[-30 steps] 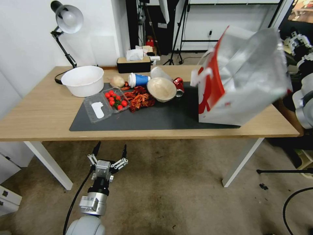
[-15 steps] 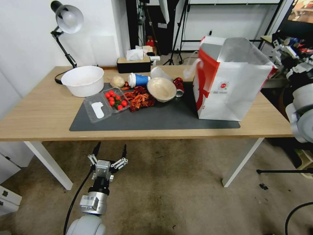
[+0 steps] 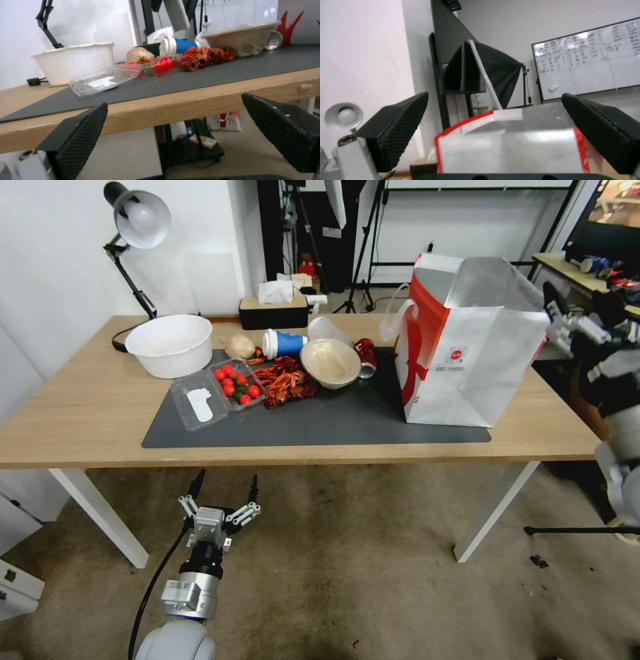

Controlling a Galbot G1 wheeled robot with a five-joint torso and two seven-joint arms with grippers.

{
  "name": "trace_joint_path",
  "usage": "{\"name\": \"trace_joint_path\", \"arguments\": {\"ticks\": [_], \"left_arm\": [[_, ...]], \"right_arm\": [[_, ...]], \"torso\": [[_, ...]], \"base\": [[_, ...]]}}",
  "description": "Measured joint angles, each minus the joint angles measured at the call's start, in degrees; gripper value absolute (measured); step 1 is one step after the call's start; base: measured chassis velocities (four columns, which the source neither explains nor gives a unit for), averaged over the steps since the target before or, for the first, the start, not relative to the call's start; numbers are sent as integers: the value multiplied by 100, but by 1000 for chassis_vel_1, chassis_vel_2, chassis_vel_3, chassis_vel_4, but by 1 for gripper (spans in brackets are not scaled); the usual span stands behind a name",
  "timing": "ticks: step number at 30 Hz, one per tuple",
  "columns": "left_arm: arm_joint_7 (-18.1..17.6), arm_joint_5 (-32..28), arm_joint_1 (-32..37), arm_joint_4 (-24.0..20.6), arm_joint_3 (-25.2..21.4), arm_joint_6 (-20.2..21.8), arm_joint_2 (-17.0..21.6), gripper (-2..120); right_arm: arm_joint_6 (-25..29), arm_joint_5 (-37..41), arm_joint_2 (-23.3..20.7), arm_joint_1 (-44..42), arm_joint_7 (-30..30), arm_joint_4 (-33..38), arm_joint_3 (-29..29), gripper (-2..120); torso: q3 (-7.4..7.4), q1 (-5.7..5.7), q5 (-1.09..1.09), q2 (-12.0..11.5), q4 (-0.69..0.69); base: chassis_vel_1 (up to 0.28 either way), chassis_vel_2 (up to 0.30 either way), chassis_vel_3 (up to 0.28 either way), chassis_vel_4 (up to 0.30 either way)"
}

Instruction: Pick up the food delivery bag from the floor and place it on the table.

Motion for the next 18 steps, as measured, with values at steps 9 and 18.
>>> {"name": "trace_joint_path", "arguments": {"ticks": [9,18], "left_arm": [[2,-21,18,-22,-40,-80,10,100],[0,-22,23,59,-132,-125,28,100]], "right_arm": [[493,-1202,1006,-849,-655,265,-227,100],[1070,-2601,2027,-1287,-772,-179,-1075,100]], "torso": [[0,0,0,0,0],[1,0,1,0,0]], "base": [[0,0,0,0],[0,0,0,0]]}}
